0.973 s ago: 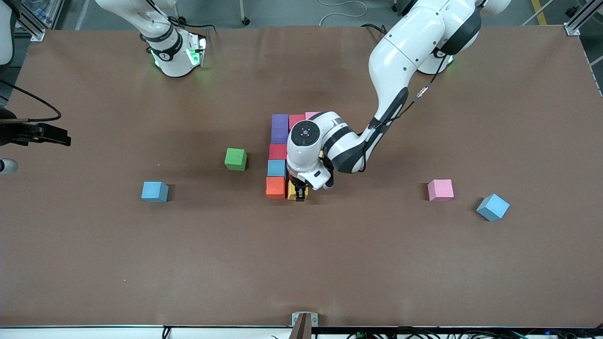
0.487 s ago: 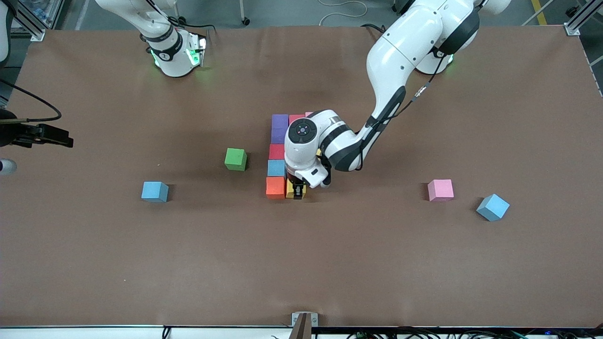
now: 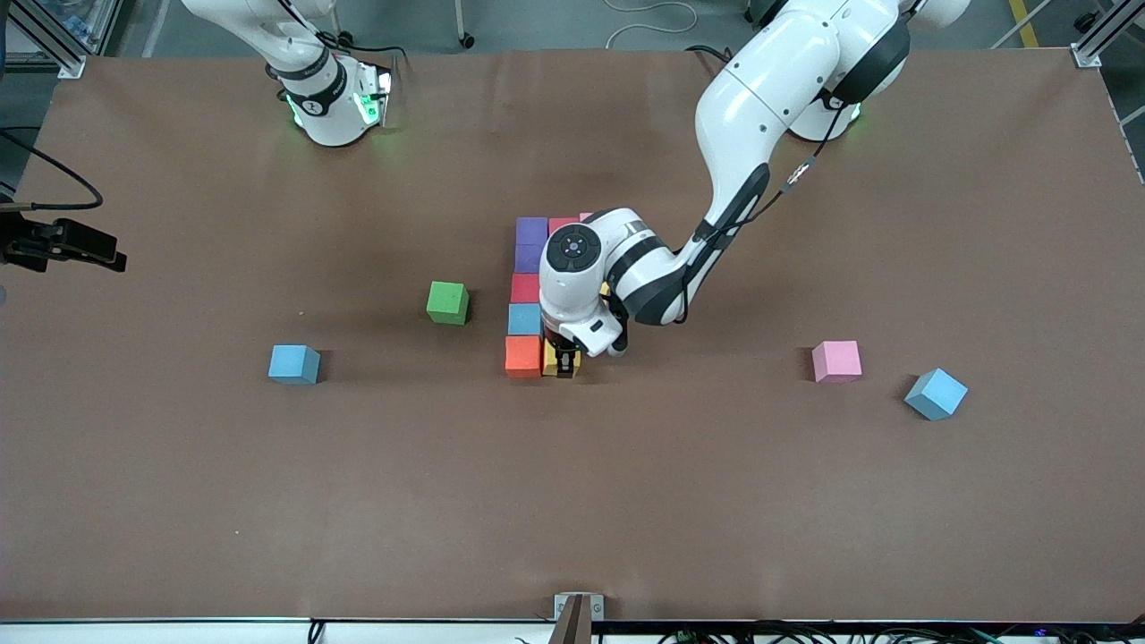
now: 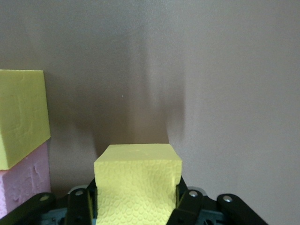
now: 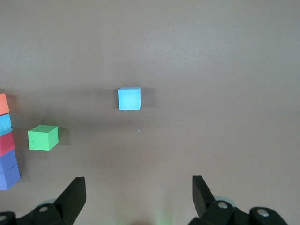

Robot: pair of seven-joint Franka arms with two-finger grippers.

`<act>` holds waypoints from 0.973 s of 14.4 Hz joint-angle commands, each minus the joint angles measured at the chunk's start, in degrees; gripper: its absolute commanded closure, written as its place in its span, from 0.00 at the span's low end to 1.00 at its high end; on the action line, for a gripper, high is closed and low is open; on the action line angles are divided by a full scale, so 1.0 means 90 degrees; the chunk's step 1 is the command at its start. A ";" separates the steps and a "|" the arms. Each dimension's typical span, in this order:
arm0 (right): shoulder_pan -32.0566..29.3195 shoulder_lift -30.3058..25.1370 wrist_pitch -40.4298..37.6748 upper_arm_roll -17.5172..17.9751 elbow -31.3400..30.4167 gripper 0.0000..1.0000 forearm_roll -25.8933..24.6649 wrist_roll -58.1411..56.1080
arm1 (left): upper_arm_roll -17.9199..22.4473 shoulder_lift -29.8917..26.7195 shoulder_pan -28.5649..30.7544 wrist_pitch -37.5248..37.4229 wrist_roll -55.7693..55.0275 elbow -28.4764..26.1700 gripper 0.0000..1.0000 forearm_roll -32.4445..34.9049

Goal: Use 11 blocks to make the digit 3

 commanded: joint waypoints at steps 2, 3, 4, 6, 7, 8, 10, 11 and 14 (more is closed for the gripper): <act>-0.0174 -0.0164 0.0053 0.0110 -0.0242 0.00 0.0014 0.0010 | 0.0060 0.0067 -0.0064 -0.0040 -0.0082 0.0102 0.74 0.0127; -0.0164 -0.0164 0.0024 0.0110 -0.0203 0.00 0.0024 0.0020 | 0.0060 0.0057 -0.0064 -0.0050 -0.0082 0.0102 0.74 0.0127; -0.0164 -0.0164 0.0014 0.0110 -0.0145 0.00 0.0024 0.0039 | 0.0060 0.0047 -0.0074 -0.0050 -0.0082 0.0102 0.74 0.0127; -0.0135 -0.0173 -0.0006 0.0129 -0.0115 0.00 0.0024 0.0039 | 0.0051 0.0037 -0.0074 -0.0118 -0.0082 0.0102 0.74 0.0127; -0.0135 -0.0202 -0.0112 0.0129 -0.0144 0.00 0.0024 0.0030 | 0.0060 0.0028 -0.0074 -0.0128 -0.0082 0.0111 0.74 0.0127; -0.0144 -0.0222 -0.0229 0.0119 -0.0173 0.00 0.0063 0.0020 | 0.0060 0.0027 -0.0074 -0.0128 -0.0082 0.0102 0.74 0.0127; -0.0047 -0.0242 -0.0230 0.0129 -0.0193 0.00 0.0015 0.0020 | 0.0060 0.0018 -0.0074 -0.0138 -0.0092 0.0111 0.74 0.0136; -0.0047 -0.0251 -0.0240 0.0129 -0.0203 0.00 0.0014 0.0020 | 0.0060 -0.0002 -0.0074 -0.0148 -0.0092 0.0111 0.74 0.0136; -0.0047 -0.0552 -0.0056 0.0129 -0.0572 0.00 0.0014 0.0020 | 0.0060 -0.0012 -0.0083 -0.0157 -0.0111 0.0111 0.74 0.0136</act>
